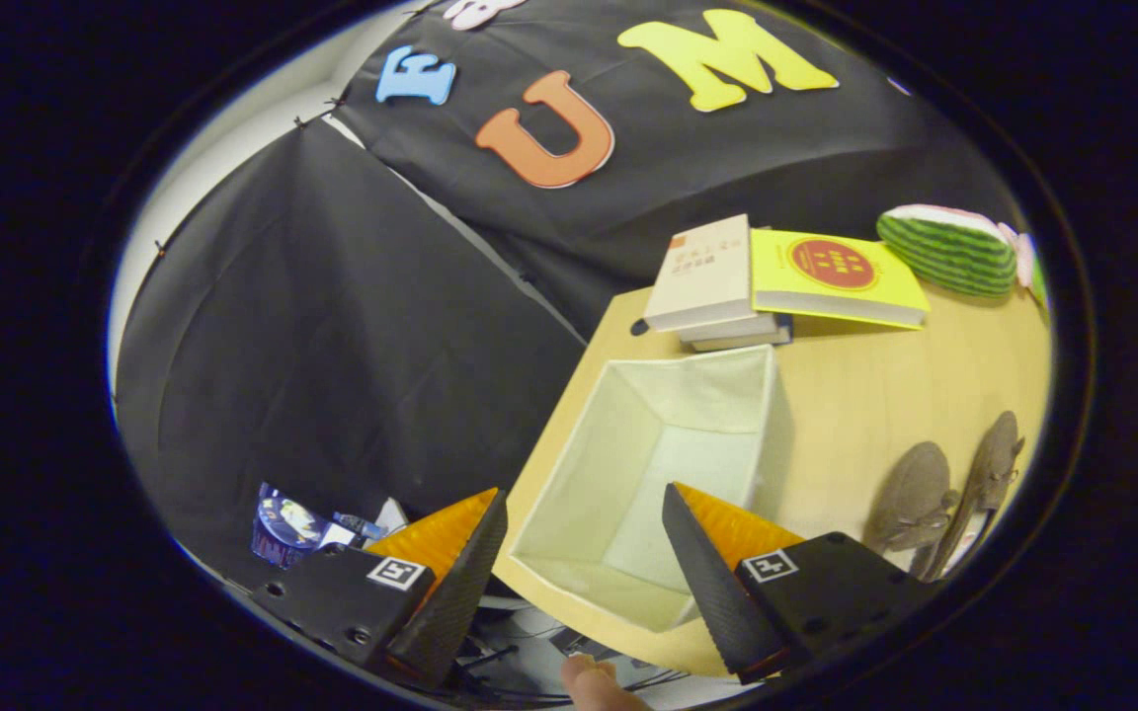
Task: Open the storage box then place both shoes into the box .Put the left shoe in first, then the right shoe, with the right side of both shoes facing outward in a uniform manner.
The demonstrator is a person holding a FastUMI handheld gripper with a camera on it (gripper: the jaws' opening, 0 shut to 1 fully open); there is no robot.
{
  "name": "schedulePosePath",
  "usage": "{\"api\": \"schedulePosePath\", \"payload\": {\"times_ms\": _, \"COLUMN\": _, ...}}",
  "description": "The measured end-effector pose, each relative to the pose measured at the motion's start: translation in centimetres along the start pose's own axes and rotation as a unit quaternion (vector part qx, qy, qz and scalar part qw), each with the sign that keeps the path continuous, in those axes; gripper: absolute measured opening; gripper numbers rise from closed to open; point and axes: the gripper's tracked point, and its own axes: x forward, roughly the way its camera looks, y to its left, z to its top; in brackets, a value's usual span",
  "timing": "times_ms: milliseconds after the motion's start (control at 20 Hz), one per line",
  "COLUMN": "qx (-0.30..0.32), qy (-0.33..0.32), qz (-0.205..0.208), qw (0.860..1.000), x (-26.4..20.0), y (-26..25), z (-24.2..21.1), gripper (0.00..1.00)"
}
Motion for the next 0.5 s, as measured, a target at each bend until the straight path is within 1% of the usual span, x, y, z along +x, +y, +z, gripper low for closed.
{"api": "schedulePosePath", "payload": {"times_ms": 150, "qx": -0.009, "qy": 0.016, "qz": -0.055, "qw": 0.998, "x": -1.3, "y": -5.6, "z": -1.2, "gripper": 1.0}}
{"api": "schedulePosePath", "payload": {"times_ms": 250, "qx": -0.01, "qy": 0.03, "qz": -0.083, "qw": 0.996, "x": -2.2, "y": -8.6, "z": -1.7, "gripper": 1.0}}
{"api": "schedulePosePath", "payload": {"times_ms": 500, "qx": 0.001, "qy": 0.055, "qz": -0.14, "qw": 0.989, "x": -4.7, "y": -14.0, "z": -3.3, "gripper": 1.0}}
